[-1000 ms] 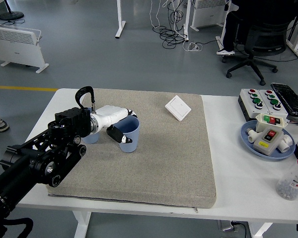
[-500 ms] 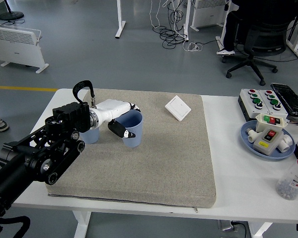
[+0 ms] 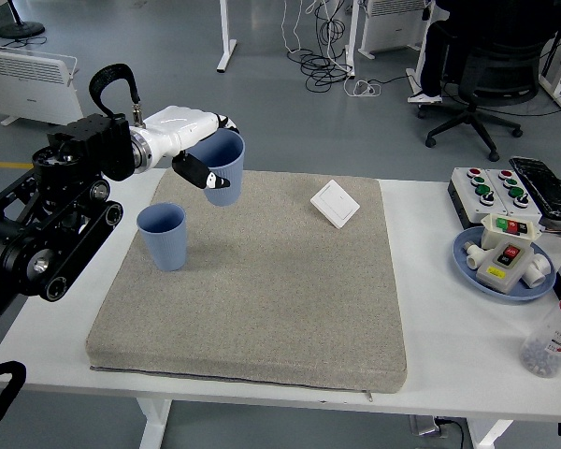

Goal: Push cup pick cup insert cup

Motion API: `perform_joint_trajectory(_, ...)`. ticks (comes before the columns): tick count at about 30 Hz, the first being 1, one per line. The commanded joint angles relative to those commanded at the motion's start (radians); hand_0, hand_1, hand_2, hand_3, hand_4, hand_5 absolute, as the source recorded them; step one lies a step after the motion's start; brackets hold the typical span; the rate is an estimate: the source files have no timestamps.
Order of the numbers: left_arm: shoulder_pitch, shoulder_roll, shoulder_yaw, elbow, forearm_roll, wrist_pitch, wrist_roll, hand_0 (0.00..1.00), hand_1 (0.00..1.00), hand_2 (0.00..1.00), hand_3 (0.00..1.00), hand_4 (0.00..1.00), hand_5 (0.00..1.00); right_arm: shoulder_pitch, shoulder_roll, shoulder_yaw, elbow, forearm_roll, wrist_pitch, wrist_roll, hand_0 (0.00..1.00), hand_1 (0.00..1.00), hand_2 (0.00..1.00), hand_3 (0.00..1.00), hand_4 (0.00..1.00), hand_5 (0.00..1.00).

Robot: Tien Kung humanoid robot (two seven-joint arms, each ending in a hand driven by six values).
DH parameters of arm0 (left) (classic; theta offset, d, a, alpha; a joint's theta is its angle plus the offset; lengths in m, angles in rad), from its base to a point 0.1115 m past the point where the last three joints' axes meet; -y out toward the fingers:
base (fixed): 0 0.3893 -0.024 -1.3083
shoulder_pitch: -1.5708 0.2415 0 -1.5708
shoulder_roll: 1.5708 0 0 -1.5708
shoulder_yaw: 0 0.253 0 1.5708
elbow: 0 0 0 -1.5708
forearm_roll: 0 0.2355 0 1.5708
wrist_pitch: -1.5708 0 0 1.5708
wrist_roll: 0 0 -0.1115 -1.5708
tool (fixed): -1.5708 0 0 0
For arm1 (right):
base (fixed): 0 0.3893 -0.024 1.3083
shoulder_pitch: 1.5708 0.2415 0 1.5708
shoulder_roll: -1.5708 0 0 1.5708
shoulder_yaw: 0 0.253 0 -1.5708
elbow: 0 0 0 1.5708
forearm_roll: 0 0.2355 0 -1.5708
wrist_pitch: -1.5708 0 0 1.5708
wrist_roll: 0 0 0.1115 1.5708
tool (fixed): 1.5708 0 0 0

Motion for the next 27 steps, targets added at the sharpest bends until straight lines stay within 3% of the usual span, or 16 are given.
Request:
perform_joint_trajectory(3,-0.014,0.032,-0.017,0.022,0.011,-0.014,0.007,0.469,0.517,0.491,0.48,0.548,0.002,-0.001,-0.001,0.002,0.0,0.0,-0.001,0.0,0.692,0.599,0.621,0.548,0.109,0.473)
perform_joint_trajectory(8,-0.02,0.053,-0.015,0.058,0.008,-0.028,0.011,0.475,0.52,0.492,0.481,0.543,0.002,-0.005,0.0,0.005,0.0,-0.003,-0.002,-0.001,0.692,0.599,0.621,0.548,0.109,0.473)
perform_joint_trajectory(13,-0.013,0.054,-0.011,0.099,-0.017,-0.045,0.017,0.483,0.524,0.494,0.482,0.534,0.002,-0.008,0.002,0.008,0.0,-0.01,-0.003,-0.003,0.692,0.598,0.621,0.548,0.109,0.471)
perform_joint_trajectory(27,-0.001,0.058,-0.022,0.143,-0.063,-0.079,0.037,0.486,0.528,0.497,0.483,0.529,0.002,-0.012,0.003,0.012,0.0,-0.012,-0.004,-0.003,0.692,0.598,0.621,0.548,0.109,0.471)
